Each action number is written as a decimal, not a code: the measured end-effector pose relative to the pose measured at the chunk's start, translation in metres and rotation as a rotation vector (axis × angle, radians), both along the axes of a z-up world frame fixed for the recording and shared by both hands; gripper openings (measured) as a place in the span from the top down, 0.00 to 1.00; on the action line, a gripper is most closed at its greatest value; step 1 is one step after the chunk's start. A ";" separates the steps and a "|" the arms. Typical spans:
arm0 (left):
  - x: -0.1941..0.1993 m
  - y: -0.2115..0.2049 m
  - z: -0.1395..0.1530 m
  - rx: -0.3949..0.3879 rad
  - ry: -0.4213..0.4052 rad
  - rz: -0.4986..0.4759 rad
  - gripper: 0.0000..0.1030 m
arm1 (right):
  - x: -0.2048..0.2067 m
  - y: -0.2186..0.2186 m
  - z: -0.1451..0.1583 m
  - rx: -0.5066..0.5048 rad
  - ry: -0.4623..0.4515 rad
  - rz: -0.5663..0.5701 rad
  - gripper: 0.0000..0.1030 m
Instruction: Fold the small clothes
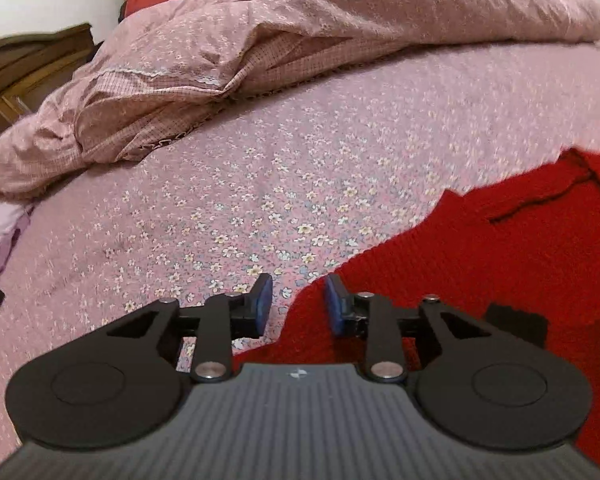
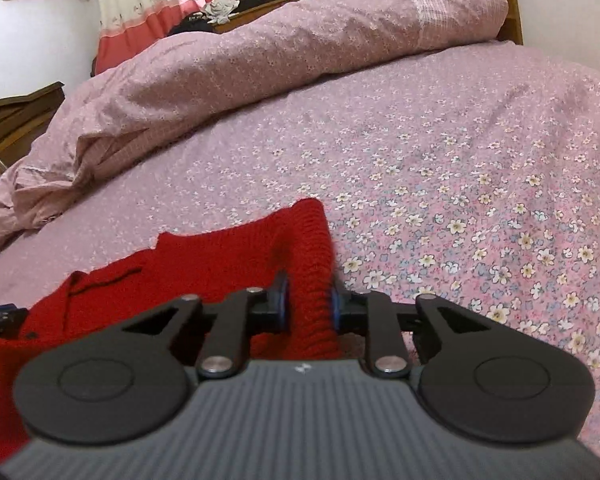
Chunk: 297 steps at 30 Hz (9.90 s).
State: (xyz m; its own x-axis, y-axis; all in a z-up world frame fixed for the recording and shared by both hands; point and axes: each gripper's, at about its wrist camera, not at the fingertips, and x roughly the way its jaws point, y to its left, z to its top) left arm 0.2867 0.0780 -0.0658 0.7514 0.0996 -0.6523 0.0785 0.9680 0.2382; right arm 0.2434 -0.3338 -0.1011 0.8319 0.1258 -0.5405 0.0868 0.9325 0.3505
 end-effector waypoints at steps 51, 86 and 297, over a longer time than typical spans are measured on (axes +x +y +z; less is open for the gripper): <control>-0.078 -0.067 0.002 -0.111 0.072 -0.226 0.87 | -0.102 0.025 0.004 0.004 0.142 0.153 0.64; -0.058 -0.049 -0.001 0.020 -0.078 0.018 0.89 | -0.076 0.032 -0.001 -0.080 0.035 0.125 0.64; -0.137 -0.058 0.081 -0.733 -0.274 -0.033 0.82 | -0.132 0.040 0.025 0.000 0.148 0.184 0.52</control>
